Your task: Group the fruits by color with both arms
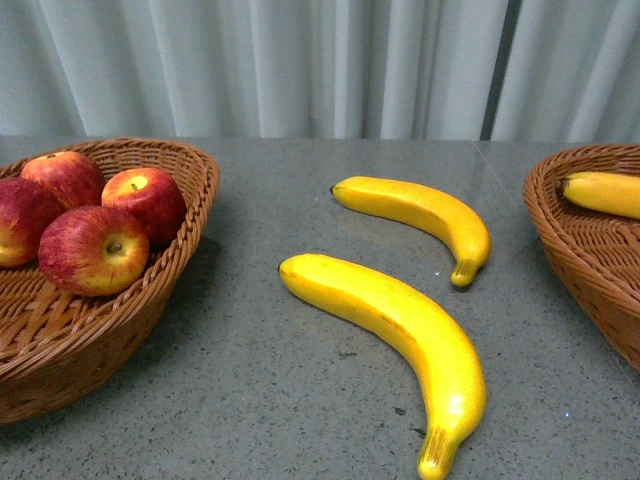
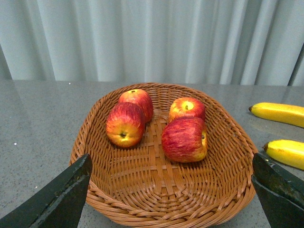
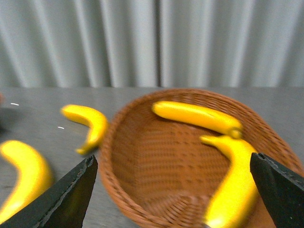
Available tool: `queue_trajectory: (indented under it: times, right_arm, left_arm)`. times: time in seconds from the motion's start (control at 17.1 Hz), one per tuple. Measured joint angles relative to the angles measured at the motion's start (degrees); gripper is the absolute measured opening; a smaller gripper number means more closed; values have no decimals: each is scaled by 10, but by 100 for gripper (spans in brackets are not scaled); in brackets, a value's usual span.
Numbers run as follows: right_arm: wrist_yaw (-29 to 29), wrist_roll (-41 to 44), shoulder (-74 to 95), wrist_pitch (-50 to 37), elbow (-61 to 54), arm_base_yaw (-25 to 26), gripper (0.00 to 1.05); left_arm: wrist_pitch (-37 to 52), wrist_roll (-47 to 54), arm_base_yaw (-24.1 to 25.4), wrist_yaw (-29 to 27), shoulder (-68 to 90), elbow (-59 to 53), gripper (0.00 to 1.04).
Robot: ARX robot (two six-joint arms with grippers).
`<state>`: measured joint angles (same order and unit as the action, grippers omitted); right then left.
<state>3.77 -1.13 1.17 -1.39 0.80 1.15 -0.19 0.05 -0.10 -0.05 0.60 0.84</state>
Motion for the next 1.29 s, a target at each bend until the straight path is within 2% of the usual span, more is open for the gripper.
queue_trajectory:
  times: [0.06,0.12,0.23,0.29,0.35,0.47,0.64,0.76,0.82,1.29]
  right_arm:
    - [91,-39,79,-90,12,7,98]
    - [119,-59,192,-191,37,-45,98]
    - [98,-63,432,-384,135,-151,98]
    - [89,-63,544,-425,201,-190,98]
    - [81,-63,633,-412,261,-223,98]
    - [55,-47,814,-327,395,-280,98]
    - [38,-17,957,-180,550,-329,98]
    - [21,24,1005,-105,571,-346,98]
    - [7,38,1020,-94,566,-349,98]
    - [-1,74,1023,-77,548,-340,98]
  left_arm:
    - [0,0,0,1,0,0,98]
    - [0,0,0,1,0,0,98]
    - [0,0,0,0,0,0,98]
    - [0,0,0,0,0,0,98]
    - [0,0,0,0,0,0,98]
    - [0,0,0,0,0,0,98]
    - [0,0,0,0,0,0,98]
    - [0,0,0,0,0,0,98]
    - [0,0,0,0,0,0,98]
    - [0,0,0,0,0,0,98]
